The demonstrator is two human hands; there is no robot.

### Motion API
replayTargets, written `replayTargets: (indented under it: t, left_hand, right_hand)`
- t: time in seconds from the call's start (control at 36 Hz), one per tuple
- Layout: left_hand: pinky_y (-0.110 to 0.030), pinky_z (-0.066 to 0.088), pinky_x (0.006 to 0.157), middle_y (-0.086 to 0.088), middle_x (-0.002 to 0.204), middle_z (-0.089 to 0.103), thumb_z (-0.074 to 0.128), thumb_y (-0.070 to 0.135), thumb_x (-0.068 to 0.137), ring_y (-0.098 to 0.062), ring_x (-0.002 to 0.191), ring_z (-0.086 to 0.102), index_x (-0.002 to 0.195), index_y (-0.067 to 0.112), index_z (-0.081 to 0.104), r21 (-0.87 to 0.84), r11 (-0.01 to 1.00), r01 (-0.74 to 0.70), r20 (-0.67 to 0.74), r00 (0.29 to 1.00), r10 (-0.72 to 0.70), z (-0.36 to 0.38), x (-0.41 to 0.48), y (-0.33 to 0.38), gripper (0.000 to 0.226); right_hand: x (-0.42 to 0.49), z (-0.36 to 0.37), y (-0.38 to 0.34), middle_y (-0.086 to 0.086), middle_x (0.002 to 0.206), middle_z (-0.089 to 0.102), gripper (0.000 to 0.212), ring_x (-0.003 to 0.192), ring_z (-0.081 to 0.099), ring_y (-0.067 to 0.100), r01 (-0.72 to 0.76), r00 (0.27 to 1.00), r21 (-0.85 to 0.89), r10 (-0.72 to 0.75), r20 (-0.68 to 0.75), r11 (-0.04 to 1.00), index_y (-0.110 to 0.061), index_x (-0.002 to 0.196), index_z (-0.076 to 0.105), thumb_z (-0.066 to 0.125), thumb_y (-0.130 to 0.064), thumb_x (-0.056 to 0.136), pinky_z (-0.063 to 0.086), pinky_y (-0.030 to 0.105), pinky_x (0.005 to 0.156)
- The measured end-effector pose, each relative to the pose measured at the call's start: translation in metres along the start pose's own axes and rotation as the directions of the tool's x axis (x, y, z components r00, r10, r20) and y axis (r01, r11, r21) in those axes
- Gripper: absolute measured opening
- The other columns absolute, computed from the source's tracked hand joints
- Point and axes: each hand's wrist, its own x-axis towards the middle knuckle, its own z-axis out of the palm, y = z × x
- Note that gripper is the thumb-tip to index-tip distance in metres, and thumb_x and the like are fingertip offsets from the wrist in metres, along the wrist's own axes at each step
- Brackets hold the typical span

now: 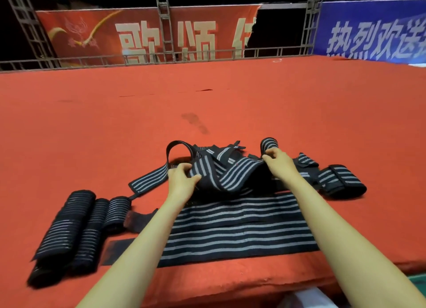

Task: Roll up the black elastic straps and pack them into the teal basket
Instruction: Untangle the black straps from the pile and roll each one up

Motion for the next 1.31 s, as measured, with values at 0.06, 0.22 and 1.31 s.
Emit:
replayTargets:
  t: [0.06, 0.22, 1.31]
  left_hand:
    - [-0.031, 0.023, 0.111, -0.013, 0.142, 0.030, 0.064, 0.008, 0.085, -0.026, 0.131, 0.029, 0.124, 0.011, 0.055, 0.189, 0.974, -0.127, -0.060, 0.988, 0.141, 0.013, -0.002, 0.011, 0.040]
    - [-0.032, 0.025, 0.110, -0.005, 0.145, 0.035, 0.060, 0.043, 0.089, -0.020, 0.137, 0.027, 0.131, 0.011, 0.052, 0.310, 0.763, -0.567, 0.252, 0.823, 0.509, 0.064, -0.022, 0.063, 0.054]
    - [-0.011, 0.042, 0.077, 0.013, 0.088, 0.066, 0.055, 0.026, 0.095, 0.002, 0.084, 0.059, 0.104, 0.017, 0.065, -0.109, 0.916, -0.386, -0.011, 0.922, 0.387, 0.039, 0.006, 0.042, 0.016]
  right_hand:
    - [0.001, 0.002, 0.001, 0.012, 0.133, 0.055, 0.036, 0.122, 0.051, 0.029, -0.009, 1.000, -0.035, 0.010, 0.023, 0.999, -0.009, 0.130, 0.054, 0.049, -0.023, 0.097, 0.040, 0.033, 0.096]
    - [0.008, -0.004, 0.008, 0.006, 0.128, 0.060, 0.032, 0.117, 0.053, 0.025, 0.046, 0.998, -0.041, -0.044, 0.043, 0.998, -0.012, 0.123, 0.061, 0.044, -0.027, 0.100, 0.037, 0.028, 0.082]
    - [0.064, -0.012, 0.022, 0.002, 0.096, 0.060, 0.045, 0.079, 0.056, 0.017, -0.158, 0.985, 0.245, 0.134, 0.111, 0.956, -0.015, 0.140, 0.047, 0.054, -0.013, 0.095, 0.046, 0.026, 0.070]
